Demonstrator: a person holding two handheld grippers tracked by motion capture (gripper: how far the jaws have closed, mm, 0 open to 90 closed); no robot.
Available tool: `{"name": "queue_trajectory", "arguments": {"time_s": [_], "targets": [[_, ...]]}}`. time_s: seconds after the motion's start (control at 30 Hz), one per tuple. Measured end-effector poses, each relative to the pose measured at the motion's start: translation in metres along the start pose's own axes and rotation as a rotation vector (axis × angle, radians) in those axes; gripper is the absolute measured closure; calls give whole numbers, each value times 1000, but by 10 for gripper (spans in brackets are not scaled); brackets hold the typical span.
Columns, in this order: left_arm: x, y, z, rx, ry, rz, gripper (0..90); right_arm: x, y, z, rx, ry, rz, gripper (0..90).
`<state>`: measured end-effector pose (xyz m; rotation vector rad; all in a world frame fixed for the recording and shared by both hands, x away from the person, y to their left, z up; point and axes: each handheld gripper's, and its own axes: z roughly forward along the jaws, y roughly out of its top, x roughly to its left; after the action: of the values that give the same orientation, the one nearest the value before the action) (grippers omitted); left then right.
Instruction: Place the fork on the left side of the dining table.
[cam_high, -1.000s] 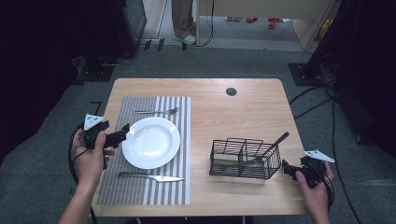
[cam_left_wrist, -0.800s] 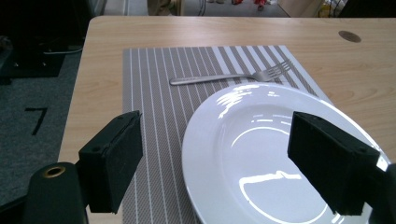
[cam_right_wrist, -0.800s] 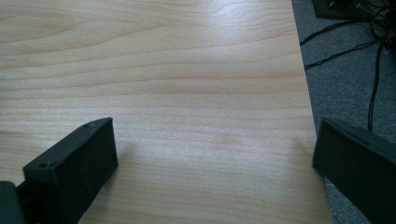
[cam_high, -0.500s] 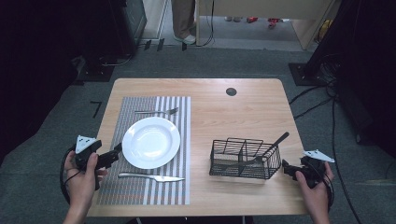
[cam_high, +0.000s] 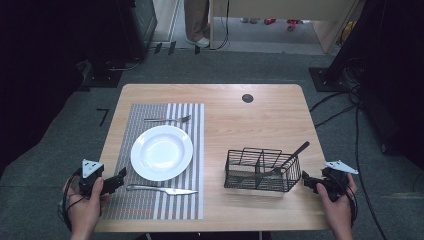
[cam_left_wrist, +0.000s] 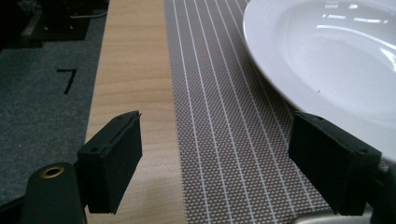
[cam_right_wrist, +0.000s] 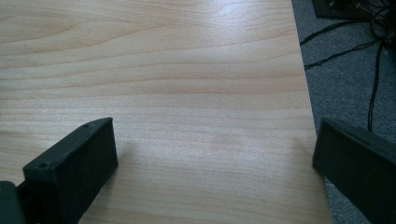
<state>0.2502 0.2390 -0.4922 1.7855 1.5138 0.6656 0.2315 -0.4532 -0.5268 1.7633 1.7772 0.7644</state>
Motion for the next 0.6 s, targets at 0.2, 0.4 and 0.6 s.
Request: {"name": "queue_trajectory", "arguments": {"time_s": [0.2, 0.4, 0.6], "targets": [[2, -10, 13, 47, 12, 14, 175, 0, 0, 0, 0, 0, 0, 0], [1, -16, 18, 71, 20, 30, 175, 0, 0, 0, 0, 0, 0, 0], [0, -17, 19, 64, 26, 40, 171, 0, 0, 0, 0, 0, 0, 0]]}}
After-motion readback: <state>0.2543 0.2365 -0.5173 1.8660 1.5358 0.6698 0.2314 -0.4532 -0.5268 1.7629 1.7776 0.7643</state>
